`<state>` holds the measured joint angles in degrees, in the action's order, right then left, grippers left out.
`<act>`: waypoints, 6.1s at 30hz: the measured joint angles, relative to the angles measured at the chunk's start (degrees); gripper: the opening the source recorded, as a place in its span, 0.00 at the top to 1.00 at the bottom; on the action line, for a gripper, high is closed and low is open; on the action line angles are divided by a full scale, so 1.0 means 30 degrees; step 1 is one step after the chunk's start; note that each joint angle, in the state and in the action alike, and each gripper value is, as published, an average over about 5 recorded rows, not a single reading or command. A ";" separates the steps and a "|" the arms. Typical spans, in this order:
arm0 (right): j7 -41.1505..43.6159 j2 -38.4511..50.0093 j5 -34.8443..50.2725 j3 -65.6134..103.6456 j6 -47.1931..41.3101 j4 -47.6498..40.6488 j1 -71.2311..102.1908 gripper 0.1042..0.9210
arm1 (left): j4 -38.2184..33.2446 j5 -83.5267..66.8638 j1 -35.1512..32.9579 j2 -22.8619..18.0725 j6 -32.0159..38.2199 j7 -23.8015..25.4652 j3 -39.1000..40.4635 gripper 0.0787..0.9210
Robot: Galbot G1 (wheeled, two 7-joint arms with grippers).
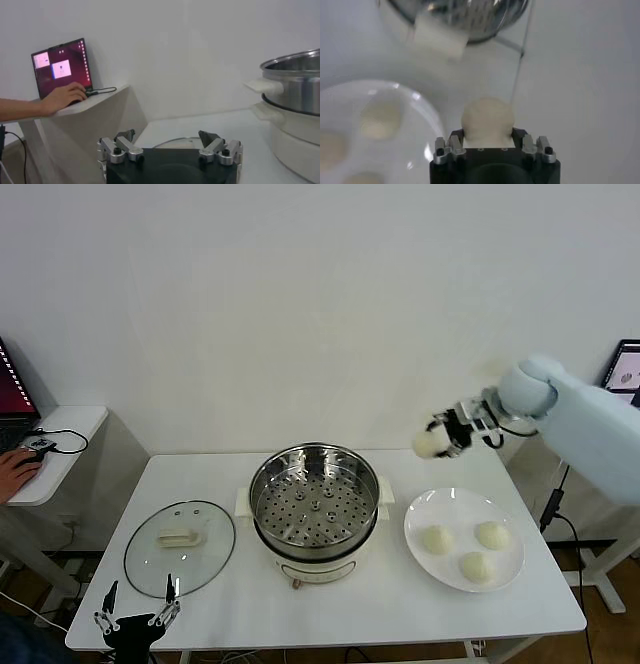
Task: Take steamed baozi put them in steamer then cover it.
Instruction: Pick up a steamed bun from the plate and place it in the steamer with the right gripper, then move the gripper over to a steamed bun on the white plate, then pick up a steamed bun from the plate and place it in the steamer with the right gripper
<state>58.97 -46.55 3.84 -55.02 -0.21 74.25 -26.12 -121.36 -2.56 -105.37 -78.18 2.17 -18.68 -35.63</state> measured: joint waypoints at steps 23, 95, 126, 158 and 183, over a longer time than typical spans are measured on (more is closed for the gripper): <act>-0.2252 -0.7047 -0.2690 -0.5068 0.4480 -0.1610 -0.1017 0.39 | -0.0211 -0.0224 0.0431 -0.0281 -0.0298 0.0116 -0.0341 0.12; -0.0345 0.6298 -0.1964 -0.1034 -0.6907 0.6469 0.4317 0.12 | -0.0115 -0.0720 0.0526 0.0334 -0.0324 0.1432 -0.1366 0.12; -0.1315 0.2467 -0.4513 0.4045 -0.6705 0.1686 1.1514 0.16 | 0.0304 -0.0685 0.0556 0.0243 -0.0315 0.1650 -0.1707 0.12; 0.0022 0.3074 0.0304 0.0390 -0.8349 0.3935 0.3025 0.33 | 0.0350 -0.0830 0.1011 0.0506 -0.0324 0.1692 -0.1647 0.12; -0.4753 -0.7195 0.8133 -0.3513 -1.2959 0.1870 -0.0834 0.32 | -0.0040 -0.1012 0.1425 0.0464 -0.0364 0.1714 -0.1920 0.12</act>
<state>44.71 -68.13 28.24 -65.56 -39.09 79.86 -28.63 -121.47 -5.60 -101.10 -76.79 1.08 -13.54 -41.39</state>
